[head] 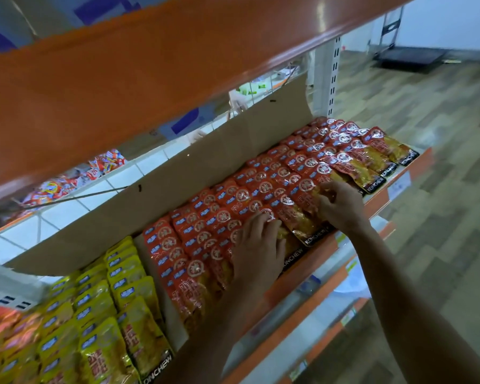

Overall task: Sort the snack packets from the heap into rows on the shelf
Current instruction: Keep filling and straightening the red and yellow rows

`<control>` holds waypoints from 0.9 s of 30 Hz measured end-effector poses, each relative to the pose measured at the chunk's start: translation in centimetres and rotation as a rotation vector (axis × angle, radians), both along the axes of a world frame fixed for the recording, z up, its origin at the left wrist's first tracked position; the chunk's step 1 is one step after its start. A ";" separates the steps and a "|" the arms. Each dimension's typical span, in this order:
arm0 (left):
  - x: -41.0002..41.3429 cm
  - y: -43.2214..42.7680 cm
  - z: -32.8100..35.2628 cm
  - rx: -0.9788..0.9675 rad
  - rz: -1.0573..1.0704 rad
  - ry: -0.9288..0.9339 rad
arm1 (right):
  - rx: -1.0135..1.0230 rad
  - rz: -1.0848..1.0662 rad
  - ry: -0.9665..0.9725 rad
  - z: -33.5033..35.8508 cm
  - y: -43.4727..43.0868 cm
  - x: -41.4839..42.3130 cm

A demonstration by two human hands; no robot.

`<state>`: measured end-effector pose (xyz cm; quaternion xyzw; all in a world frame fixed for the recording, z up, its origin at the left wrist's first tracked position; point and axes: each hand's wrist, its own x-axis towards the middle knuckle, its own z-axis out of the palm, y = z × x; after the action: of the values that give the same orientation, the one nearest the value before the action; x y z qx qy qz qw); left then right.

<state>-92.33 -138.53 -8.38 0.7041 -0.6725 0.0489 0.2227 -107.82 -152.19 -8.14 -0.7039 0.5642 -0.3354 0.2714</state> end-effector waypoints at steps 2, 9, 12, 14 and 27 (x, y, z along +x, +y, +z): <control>0.0 0.0 0.0 0.018 0.004 -0.004 | -0.006 -0.021 0.053 -0.1 0.1 0.2; 0.2 0.0 -0.2 0.047 0.030 0.014 | -0.076 -0.161 0.118 -0.2 2.1 0.9; 0.5 0.4 0.0 0.047 0.048 0.031 | -0.147 -0.136 0.107 0.2 3.4 2.1; 0.9 0.9 0.2 0.034 0.077 0.035 | -0.180 -0.077 0.107 0.5 4.3 3.4; 11.0 13.7 2.4 -0.023 0.470 0.037 | -0.291 0.422 0.094 2.3 17.8 17.6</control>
<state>-81.35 -124.83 -5.97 0.8395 -0.4852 0.0943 0.2256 -90.25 -134.43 -5.80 -0.8526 0.3626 -0.3159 0.2044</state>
